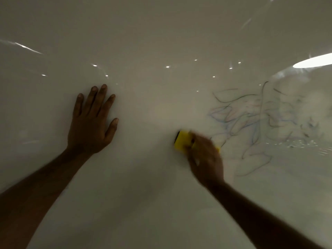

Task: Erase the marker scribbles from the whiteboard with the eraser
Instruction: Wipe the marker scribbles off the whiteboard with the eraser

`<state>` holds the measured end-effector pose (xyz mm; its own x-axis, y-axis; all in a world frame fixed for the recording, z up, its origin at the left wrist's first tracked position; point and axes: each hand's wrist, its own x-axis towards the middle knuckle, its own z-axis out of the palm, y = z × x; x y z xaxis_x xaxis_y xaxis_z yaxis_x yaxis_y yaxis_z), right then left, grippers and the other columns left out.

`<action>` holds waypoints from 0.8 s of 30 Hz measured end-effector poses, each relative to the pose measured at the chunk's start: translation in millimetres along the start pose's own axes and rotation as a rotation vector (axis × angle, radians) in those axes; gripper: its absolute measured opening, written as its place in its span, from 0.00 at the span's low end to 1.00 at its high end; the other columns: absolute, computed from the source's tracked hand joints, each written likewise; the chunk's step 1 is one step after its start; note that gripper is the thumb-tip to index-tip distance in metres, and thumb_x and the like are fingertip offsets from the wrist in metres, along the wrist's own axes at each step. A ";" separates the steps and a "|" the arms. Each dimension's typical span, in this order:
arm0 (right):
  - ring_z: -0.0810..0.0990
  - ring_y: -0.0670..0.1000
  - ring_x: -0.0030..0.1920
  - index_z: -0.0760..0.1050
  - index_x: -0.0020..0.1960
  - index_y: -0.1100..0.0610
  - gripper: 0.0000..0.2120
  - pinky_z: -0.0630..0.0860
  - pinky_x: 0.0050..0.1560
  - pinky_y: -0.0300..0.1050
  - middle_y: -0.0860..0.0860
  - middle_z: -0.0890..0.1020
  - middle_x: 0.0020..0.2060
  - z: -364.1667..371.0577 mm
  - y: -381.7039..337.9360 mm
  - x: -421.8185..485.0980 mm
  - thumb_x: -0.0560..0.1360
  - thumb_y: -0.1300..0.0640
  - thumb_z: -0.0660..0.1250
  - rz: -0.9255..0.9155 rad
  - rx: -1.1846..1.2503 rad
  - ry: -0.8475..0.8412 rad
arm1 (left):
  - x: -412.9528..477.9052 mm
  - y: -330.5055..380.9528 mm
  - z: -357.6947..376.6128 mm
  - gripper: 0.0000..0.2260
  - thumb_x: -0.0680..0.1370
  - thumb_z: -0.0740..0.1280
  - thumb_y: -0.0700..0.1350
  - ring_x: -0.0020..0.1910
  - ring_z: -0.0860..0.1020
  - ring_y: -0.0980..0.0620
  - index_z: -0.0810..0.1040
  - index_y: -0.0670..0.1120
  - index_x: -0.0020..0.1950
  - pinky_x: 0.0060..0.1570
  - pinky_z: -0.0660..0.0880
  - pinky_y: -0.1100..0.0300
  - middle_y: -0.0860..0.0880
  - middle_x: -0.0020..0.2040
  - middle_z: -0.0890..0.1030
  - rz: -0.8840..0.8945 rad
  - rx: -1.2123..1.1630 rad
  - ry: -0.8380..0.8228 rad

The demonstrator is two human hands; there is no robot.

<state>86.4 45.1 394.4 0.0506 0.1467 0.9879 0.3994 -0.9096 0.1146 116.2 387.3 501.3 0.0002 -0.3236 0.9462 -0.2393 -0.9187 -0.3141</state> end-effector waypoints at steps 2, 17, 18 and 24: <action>0.76 0.59 0.63 0.80 0.58 0.58 0.11 0.73 0.61 0.59 0.56 0.79 0.63 -0.7 -8.4 -55.4 0.78 0.57 0.66 -0.180 0.044 -0.164 | -6.3 7.9 1.3 0.29 0.83 0.56 0.54 0.83 0.58 0.36 0.65 0.41 0.82 0.81 0.48 0.39 0.39 0.84 0.59 -0.034 -0.004 -0.003; 0.76 0.56 0.63 0.82 0.52 0.51 0.06 0.78 0.51 0.50 0.51 0.74 0.69 -34.3 74.4 108.3 0.76 0.53 0.69 0.077 -0.075 0.058 | 55.6 85.5 19.1 0.29 0.82 0.58 0.53 0.83 0.58 0.36 0.67 0.43 0.81 0.81 0.48 0.42 0.39 0.84 0.60 0.123 -0.130 -0.045; 0.76 0.57 0.63 0.82 0.52 0.52 0.06 0.78 0.53 0.50 0.52 0.74 0.69 -32.6 69.8 98.0 0.76 0.54 0.69 0.077 -0.066 0.059 | 56.3 93.4 22.9 0.29 0.82 0.58 0.54 0.83 0.58 0.37 0.67 0.44 0.81 0.82 0.46 0.43 0.39 0.84 0.60 0.117 -0.135 -0.048; 0.75 0.55 0.64 0.79 0.54 0.50 0.08 0.74 0.62 0.57 0.52 0.77 0.65 -26.4 32.0 -27.4 0.75 0.57 0.71 -0.247 0.036 -0.194 | 49.6 114.6 39.3 0.28 0.82 0.58 0.54 0.83 0.59 0.38 0.68 0.43 0.80 0.81 0.49 0.37 0.40 0.84 0.61 0.043 -0.073 0.000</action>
<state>73.6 1.7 373.8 0.1201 0.4362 0.8918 0.4530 -0.8234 0.3418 126.9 257.0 509.2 -0.0118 -0.3622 0.9320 -0.3089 -0.8852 -0.3479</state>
